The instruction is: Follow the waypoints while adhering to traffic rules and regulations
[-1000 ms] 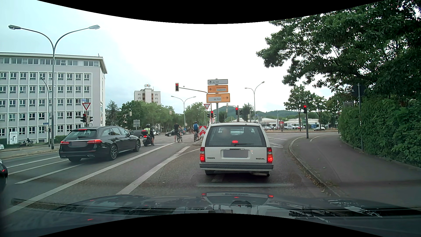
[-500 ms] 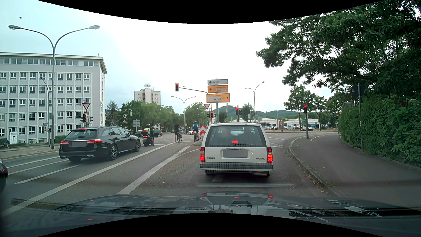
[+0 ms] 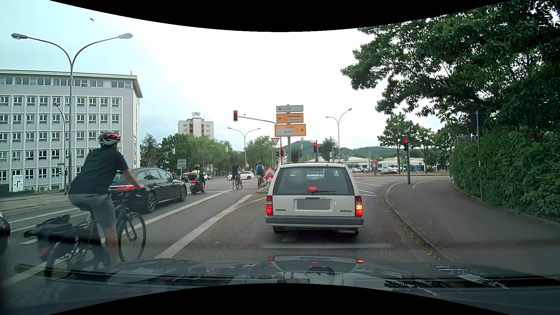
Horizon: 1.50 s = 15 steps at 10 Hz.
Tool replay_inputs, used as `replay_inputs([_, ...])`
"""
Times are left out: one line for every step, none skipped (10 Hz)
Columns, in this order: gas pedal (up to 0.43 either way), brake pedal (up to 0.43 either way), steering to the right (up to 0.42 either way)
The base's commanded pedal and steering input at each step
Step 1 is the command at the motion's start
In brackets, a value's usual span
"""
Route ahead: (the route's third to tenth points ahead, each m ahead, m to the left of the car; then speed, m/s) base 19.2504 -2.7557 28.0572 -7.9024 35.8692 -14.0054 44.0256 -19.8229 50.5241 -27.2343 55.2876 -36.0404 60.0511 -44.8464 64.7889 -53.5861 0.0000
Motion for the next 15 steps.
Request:
replay_inputs([0.000,0.226,0.062])
replay_inputs([0.000,0.226,0.062])
replay_inputs([0.000,0.226,0.062])
replay_inputs([0.000,0.226,0.062])
replay_inputs([0.000,0.226,0.062])
replay_inputs([0.000,0.226,0.062])
replay_inputs([0.000,0.226,0.062])
replay_inputs([0.000,0.226,0.062])
replay_inputs([0.000,0.226,0.062])
replay_inputs([0.000,0.226,0.062])
replay_inputs([0.000,0.226,0.062])
replay_inputs([0.000,0.226,0.062])
replay_inputs([0.000,0.226,0.062])
replay_inputs([0.000,0.226,0.062])
replay_inputs([0.000,0.226,0.062])
